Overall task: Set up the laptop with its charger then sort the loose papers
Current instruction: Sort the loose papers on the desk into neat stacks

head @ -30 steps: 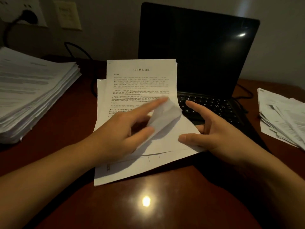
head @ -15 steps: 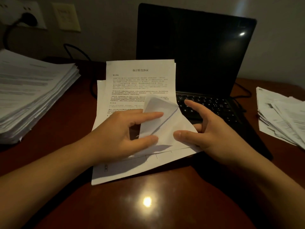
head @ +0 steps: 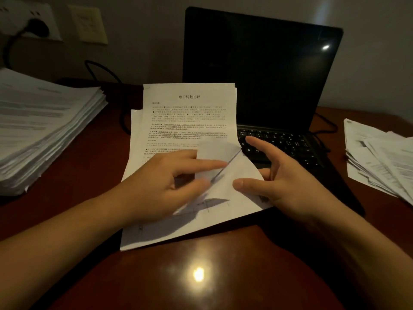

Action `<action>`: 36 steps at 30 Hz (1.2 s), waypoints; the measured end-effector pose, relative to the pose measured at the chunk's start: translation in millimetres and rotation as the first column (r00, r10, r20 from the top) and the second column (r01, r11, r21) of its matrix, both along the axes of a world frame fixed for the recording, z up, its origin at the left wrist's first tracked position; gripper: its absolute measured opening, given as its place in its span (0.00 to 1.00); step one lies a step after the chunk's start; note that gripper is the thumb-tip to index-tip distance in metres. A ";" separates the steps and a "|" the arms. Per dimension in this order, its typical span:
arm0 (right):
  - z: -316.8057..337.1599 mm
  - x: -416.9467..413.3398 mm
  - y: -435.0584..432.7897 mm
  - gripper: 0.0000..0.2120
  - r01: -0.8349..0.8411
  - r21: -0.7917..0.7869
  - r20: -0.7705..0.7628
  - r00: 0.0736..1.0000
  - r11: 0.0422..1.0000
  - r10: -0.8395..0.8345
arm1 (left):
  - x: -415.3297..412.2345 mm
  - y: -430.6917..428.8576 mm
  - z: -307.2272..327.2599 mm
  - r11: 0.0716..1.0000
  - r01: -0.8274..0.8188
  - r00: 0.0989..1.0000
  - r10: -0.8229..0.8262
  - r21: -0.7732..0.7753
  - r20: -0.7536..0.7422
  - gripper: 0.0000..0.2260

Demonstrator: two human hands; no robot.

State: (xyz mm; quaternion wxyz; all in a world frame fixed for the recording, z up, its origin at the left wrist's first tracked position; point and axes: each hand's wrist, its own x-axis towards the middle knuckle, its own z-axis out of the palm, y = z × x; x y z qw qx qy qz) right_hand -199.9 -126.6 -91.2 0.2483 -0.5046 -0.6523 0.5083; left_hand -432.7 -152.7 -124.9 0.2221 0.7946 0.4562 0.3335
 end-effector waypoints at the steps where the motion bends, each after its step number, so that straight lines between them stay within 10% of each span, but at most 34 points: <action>1: -1.9 -2.1 -0.5 0.46 0.013 0.020 0.012 1.000 1.000 -0.013 | -0.4 -0.5 0.0 1.000 0.001 1.000 -0.001 -0.027 -0.006 0.22; 15: 6.6 2.5 -1.5 0.44 0.001 -0.065 -0.120 0.993 0.998 -0.009 | 3.1 -6.0 2.2 1.000 -0.023 0.998 0.022 0.015 0.056 0.18; 19: -1.2 -5.3 -3.0 0.42 0.045 0.060 -0.057 0.998 0.997 -0.041 | 2.8 -7.3 -0.3 1.000 0.024 0.999 -0.024 0.000 -0.042 0.36; 30: 10.0 11.7 3.0 0.38 -0.026 -0.039 -0.170 0.985 0.999 0.018 | 7.2 -8.8 7.0 0.999 -0.042 0.970 0.046 -0.023 0.239 0.27; 36: 6.9 4.0 0.0 0.43 0.006 -0.003 -0.180 0.984 1.000 -0.007 | 7.0 -9.6 3.7 0.999 -0.001 0.997 -0.002 0.037 0.075 0.26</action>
